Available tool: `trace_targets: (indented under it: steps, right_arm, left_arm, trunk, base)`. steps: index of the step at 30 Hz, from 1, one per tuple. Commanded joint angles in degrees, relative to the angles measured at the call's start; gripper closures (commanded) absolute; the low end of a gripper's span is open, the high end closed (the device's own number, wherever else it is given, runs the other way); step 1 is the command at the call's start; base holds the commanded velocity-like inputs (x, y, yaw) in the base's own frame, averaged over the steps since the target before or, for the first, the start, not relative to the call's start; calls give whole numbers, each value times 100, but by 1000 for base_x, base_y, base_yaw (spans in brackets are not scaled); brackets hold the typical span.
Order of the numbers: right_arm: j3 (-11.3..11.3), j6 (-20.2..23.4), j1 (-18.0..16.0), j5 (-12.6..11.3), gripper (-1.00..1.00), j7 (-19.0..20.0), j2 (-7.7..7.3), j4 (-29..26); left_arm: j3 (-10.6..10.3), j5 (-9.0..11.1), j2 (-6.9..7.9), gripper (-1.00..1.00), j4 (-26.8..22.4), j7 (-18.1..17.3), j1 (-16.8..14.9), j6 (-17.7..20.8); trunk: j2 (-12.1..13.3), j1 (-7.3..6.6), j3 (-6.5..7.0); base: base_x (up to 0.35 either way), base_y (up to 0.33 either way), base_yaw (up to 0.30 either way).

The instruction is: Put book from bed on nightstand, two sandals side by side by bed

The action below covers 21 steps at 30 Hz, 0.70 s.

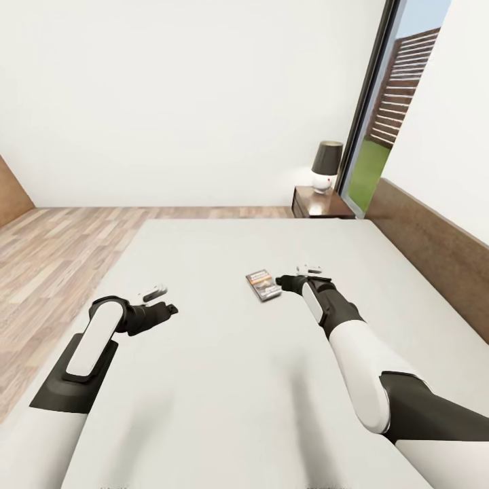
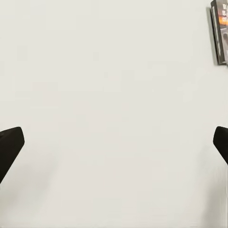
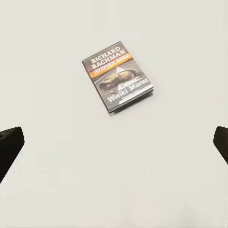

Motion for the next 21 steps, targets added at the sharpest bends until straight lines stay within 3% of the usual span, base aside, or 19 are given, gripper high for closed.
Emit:
trace_targets:
  steps: [1,11,17,18,21]
  right_arm:
    - [-31,30,-3,15,-100,-3,9,-10]
    - [-37,28,25,13,-100,-3,19,-130]
    - [-27,82,259,5,-100,-2,30,-593]
    - [-21,254,398,2,-100,0,36,-888]
    - [-21,325,443,2,-100,1,39,-987]
  left_arm:
    - [-10,58,5,-100,-3,57,-2,7]
    - [0,72,3,-100,36,44,5,34]
    - [15,106,4,-100,44,36,5,40]
    - [20,202,9,-100,7,50,8,38]
    - [23,234,11,-100,-19,61,9,25]
  trunk:
    - [-4,0,-15]
    - [-4,0,-104]
    - [-4,0,-157]
    - [-4,0,-166]
    - [-4,0,-193]
  base:
    - [0,0,0]
    - [0,0,0]
    - [0,0,0]
    - [0,0,-32]
    - [0,0,-42]
